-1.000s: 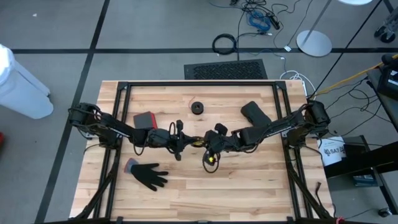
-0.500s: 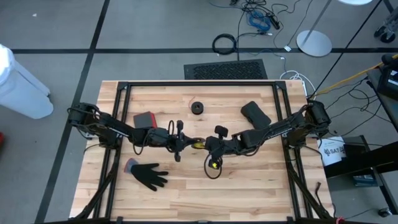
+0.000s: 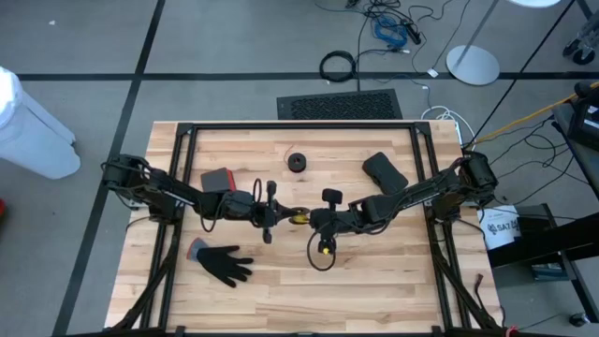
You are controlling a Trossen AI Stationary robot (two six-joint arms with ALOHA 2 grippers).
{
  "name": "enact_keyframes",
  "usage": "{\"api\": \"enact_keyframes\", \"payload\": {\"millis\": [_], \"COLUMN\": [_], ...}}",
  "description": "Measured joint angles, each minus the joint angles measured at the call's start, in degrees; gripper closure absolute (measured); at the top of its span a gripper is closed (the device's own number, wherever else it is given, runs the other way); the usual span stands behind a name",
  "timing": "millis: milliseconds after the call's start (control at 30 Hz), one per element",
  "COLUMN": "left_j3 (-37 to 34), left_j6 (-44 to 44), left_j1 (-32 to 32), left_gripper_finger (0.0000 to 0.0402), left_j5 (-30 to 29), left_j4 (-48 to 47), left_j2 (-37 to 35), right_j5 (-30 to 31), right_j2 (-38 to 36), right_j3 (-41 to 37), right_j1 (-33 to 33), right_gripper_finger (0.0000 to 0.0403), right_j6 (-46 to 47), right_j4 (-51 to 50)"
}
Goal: Coil cords
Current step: Coil the yellow wire into the spool
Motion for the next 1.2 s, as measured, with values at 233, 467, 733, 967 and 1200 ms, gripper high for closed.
{"api": "enact_keyframes", "payload": {"millis": [233,467,733,967,1200], "left_j3": [0.00,0.02,0.02,0.02,0.02], "left_j6": [-0.37,-0.38,-0.40,-0.61,-2.11], "left_j1": [0.11,0.07,0.07,0.07,0.07], "left_gripper_finger": [0.0402,0.0402,0.0402,0.0402,0.0402], "left_j5": [0.55,0.80,0.77,0.83,2.78], "left_j4": [-0.04,-0.02,-0.06,0.16,2.93], "left_j2": [0.00,-0.20,-0.17,-0.13,-0.11], "right_j5": [0.88,2.13,4.14,3.94,8.12], "right_j2": [0.02,0.17,0.20,0.17,0.15], "right_j3": [-0.02,-0.31,-0.24,-0.22,-0.20], "right_j1": [0.12,0.10,0.32,0.36,0.36], "right_gripper_finger": [0.0389,0.0358,0.0390,0.0379,0.0366], "right_j6": [-1.60,0.71,0.39,-0.04,-0.27], "right_j4": [-0.46,-5.44,-4.55,-4.30,-4.50]}}
